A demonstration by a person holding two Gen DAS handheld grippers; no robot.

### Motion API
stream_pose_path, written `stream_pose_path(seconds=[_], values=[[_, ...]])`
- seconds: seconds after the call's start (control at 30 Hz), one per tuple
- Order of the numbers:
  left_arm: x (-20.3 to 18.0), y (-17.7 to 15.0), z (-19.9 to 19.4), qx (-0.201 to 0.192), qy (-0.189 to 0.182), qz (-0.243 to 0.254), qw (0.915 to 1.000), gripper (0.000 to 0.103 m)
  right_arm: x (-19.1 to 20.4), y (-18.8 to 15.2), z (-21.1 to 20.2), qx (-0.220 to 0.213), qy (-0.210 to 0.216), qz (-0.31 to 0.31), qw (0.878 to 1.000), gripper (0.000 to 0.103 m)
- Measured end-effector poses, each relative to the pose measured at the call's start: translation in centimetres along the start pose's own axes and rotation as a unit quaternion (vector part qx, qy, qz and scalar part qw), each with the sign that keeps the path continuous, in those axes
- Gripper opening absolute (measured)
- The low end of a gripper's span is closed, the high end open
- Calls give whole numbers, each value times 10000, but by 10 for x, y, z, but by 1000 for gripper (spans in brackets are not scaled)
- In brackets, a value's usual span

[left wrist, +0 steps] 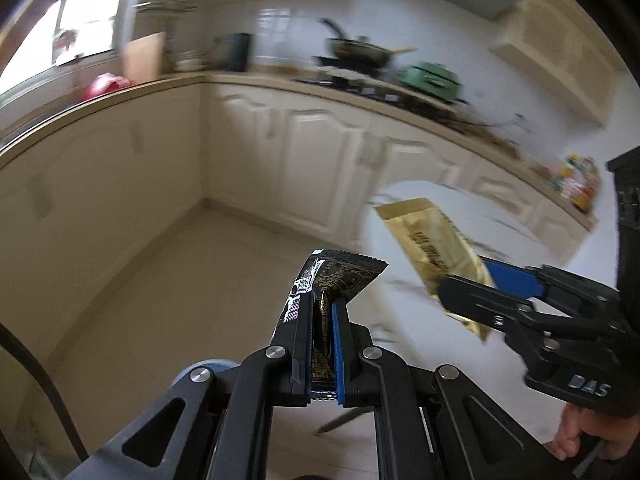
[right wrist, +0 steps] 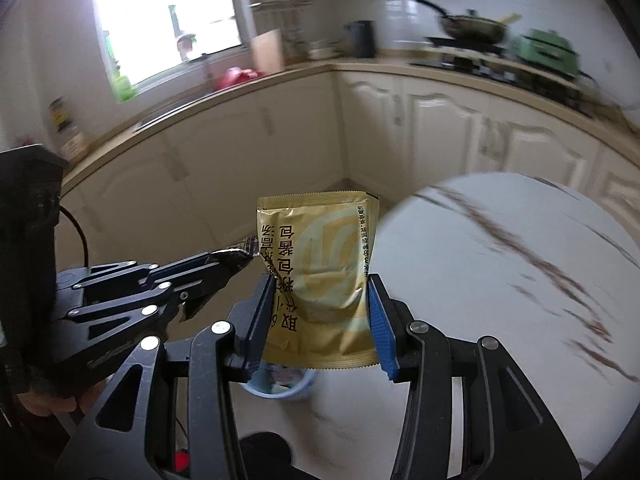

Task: Collect trash
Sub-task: 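Carry the black packet and yellow sachet over the blue bucket and open both grippers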

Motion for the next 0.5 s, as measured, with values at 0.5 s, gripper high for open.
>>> stream_pose_path(seconds=[0.5], values=[[177,-104,16,820,1221,-1287,9807,4,178,-56,163,1085,507,-662,9906,43]])
Point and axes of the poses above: each gripper's, at about its wrist camera, not at the fingertips, and z roughly the way its jaws point, x to its left, y to its top, the point moved 7 cm from there along z, roughly the way its jaws point, and after that the axes turned 10 degrees about -y, right-handed, at the moved point
